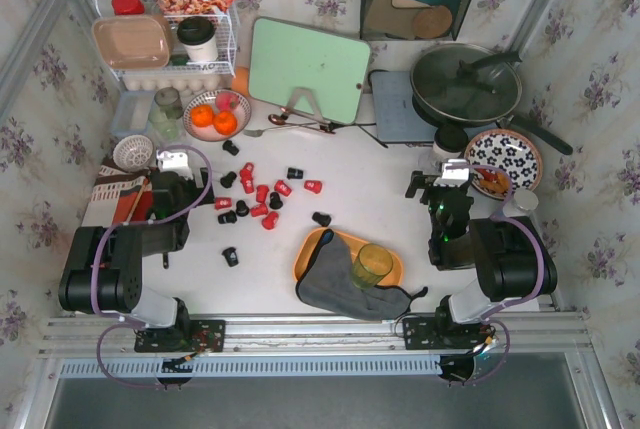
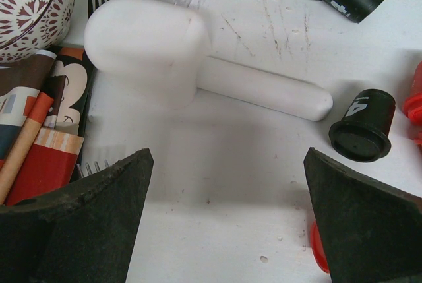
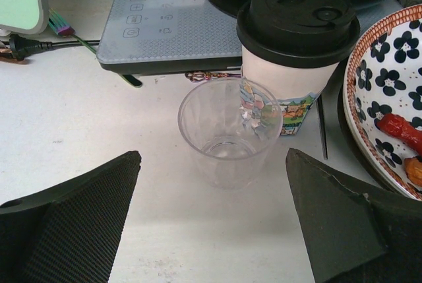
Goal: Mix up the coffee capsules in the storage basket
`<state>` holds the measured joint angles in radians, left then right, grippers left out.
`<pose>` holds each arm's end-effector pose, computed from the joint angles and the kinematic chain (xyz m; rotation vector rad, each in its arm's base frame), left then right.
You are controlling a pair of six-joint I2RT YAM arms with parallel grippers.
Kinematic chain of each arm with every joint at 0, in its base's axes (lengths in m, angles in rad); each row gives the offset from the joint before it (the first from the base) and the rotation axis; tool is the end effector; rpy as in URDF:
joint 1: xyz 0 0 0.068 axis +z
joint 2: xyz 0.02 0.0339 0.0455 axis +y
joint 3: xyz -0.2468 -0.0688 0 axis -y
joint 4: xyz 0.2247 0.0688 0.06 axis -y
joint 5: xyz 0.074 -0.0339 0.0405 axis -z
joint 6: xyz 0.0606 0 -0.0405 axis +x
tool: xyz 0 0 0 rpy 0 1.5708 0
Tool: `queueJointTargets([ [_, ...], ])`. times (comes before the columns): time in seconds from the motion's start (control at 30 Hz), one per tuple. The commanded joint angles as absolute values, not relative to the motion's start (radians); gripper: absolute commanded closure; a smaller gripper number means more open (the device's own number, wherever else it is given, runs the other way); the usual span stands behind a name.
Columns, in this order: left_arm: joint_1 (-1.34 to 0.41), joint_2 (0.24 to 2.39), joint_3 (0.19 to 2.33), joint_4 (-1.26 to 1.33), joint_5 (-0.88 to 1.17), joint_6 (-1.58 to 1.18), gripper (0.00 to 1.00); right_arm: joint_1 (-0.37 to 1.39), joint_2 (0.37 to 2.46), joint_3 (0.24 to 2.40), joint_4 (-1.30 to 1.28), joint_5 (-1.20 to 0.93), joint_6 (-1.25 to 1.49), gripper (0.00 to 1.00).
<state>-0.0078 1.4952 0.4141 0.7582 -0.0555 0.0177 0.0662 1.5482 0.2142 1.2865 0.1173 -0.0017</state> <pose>0.2876 0.0011 0.1468 -0.0137 1.8936 0.0593 0.2594 0.0101 0.1495 0.0356 1.6178 -0.0451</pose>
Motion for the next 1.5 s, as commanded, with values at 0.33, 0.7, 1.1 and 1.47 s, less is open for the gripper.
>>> queueJointTargets([
  [0.33, -0.008, 1.497, 0.418, 0.760, -0.054, 0.025, 0.00, 0.067, 1.541, 0.209, 1.308, 0.113, 0.000, 0.00],
  [0.7, -0.022, 1.348, 0.508, 0.493, -0.052, 0.035, 0.00, 0.097, 1.240, 0.206, 1.028, 0.176, 0.006, 0.00],
  [1.1, -0.042, 1.124, 0.568, 0.265, -0.031, -0.086, 0.00, 0.213, 1.052, 0.494, 0.280, 0.438, 0.212, 0.00],
  [1.47, -0.045, 1.022, 0.705, -0.026, 0.288, -0.095, 0.00, 0.335, 1.011, 0.662, -0.112, 0.343, 0.258, 0.03],
])
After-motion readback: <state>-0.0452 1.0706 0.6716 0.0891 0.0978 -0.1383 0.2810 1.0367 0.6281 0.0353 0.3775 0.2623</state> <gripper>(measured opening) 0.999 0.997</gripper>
